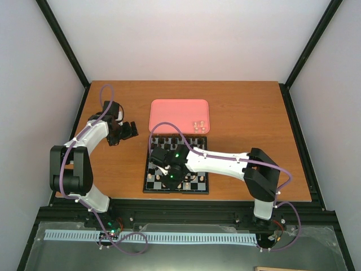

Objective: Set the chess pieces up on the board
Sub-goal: Adjust the chess piece on the chessboard.

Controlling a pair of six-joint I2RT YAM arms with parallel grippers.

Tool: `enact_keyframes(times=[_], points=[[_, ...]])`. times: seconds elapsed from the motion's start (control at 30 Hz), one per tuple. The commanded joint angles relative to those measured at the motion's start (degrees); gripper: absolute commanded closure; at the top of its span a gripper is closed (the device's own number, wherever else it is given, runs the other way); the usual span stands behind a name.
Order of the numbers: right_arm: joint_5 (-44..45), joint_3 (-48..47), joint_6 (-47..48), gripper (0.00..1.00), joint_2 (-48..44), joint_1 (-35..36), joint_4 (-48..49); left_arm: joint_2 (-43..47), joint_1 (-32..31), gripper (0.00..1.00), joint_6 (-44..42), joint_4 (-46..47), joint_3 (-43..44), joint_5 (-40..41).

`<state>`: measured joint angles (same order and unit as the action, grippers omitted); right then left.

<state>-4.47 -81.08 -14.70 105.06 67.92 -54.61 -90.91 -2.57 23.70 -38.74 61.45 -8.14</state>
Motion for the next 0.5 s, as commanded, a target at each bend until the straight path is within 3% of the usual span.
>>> enact_keyframes(times=[0.0, 0.47], points=[[-0.88, 1.11, -0.77, 0.88, -1.5, 0.17, 0.32, -0.4, -0.12, 0.0, -0.91, 0.49, 1.39, -0.08], [-0.99, 2.12, 0.17, 0.87, -0.14, -0.1, 2.4, 0.04, -0.09, 0.0, -1.01, 0.27, 1.22, 0.14]])
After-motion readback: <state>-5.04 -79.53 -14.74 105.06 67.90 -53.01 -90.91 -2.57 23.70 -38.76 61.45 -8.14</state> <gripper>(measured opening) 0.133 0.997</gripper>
